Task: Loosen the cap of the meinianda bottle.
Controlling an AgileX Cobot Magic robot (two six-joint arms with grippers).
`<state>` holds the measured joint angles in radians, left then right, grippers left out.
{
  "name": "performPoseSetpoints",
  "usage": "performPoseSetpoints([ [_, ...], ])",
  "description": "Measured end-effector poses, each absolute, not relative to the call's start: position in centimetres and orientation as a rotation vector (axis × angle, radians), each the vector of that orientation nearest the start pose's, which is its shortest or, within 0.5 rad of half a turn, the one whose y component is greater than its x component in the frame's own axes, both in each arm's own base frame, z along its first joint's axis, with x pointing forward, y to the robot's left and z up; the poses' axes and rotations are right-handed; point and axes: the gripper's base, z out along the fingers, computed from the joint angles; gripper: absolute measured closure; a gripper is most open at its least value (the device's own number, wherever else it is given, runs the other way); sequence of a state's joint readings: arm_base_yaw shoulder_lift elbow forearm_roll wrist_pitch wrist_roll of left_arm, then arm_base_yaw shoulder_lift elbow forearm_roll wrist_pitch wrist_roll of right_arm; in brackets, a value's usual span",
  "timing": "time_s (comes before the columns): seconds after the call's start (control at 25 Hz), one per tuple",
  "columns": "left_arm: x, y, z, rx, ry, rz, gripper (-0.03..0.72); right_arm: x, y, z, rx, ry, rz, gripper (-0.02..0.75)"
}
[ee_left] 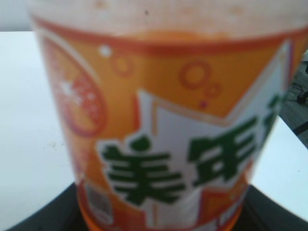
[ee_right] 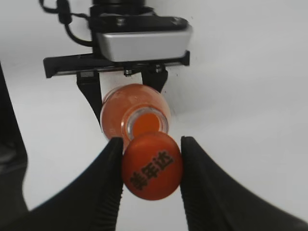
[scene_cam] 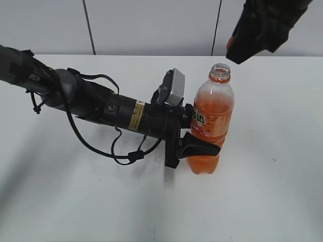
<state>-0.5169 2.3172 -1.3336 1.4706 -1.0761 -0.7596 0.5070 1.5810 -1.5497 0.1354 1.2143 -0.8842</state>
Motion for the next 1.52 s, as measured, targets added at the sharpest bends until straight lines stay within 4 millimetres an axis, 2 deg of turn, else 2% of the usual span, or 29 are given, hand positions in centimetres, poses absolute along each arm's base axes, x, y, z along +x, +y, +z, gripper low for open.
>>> performPoseSetpoints([
  [0.16,33.2,-28.0,9.3,1.521,1.409,-1.142,0.291,29.0,14.8,35.9,-1.247,2.424,0.008,0.466],
  [0.36,33.2,-28.0,9.3,1.521,1.409,-1.142,0.291,30.3,11.6,35.9,-0.836,2.595,0.03,0.466],
  [0.44,33.2,-28.0,9.3,1.521,1.409,-1.142,0.291,31.0,9.4,35.7,-0.694,2.638,0.022,0.466],
  [0.52,33.2,-28.0,9.3,1.521,1.409,-1.142,0.291,31.5,7.4,34.7,-0.57,2.675,0.035,0.466],
  [0.64,33.2,-28.0,9.3,1.521,1.408,-1.143,0.291,32.1,4.7,32.2,-0.413,2.708,0.06,0.466],
  [0.72,33.2,-28.0,9.3,1.521,1.407,-1.145,0.291,32.4,3.4,30.4,-0.343,2.69,0.046,0.466],
  [0.8,33.2,-28.0,9.3,1.521,1.407,-1.145,0.291,32.6,2.9,28.3,-0.307,2.647,0.036,0.466],
  [0.88,33.2,-28.0,9.3,1.521,1.407,-1.145,0.291,32.8,2.8,26.1,-0.292,2.634,0.035,0.466],
  [1.08,33.2,-28.0,9.3,1.521,1.406,-1.146,0.291,33.8,2.9,18.7,-0.254,2.716,0.058,0.466],
  [1.2,33.2,-28.0,9.3,1.521,1.406,-1.146,0.291,34.7,3.0,15.5,-0.211,2.742,0.079,0.466],
  [1.36,33.2,-28.0,9.4,1.519,1.407,-1.146,0.291,35.5,3.0,12.7,-0.174,2.756,0.087,0.466],
  [1.52,33.2,-28.1,9.4,1.507,1.409,-1.148,0.291,35.7,3.0,11.3,-0.157,2.766,0.089,0.466],
])
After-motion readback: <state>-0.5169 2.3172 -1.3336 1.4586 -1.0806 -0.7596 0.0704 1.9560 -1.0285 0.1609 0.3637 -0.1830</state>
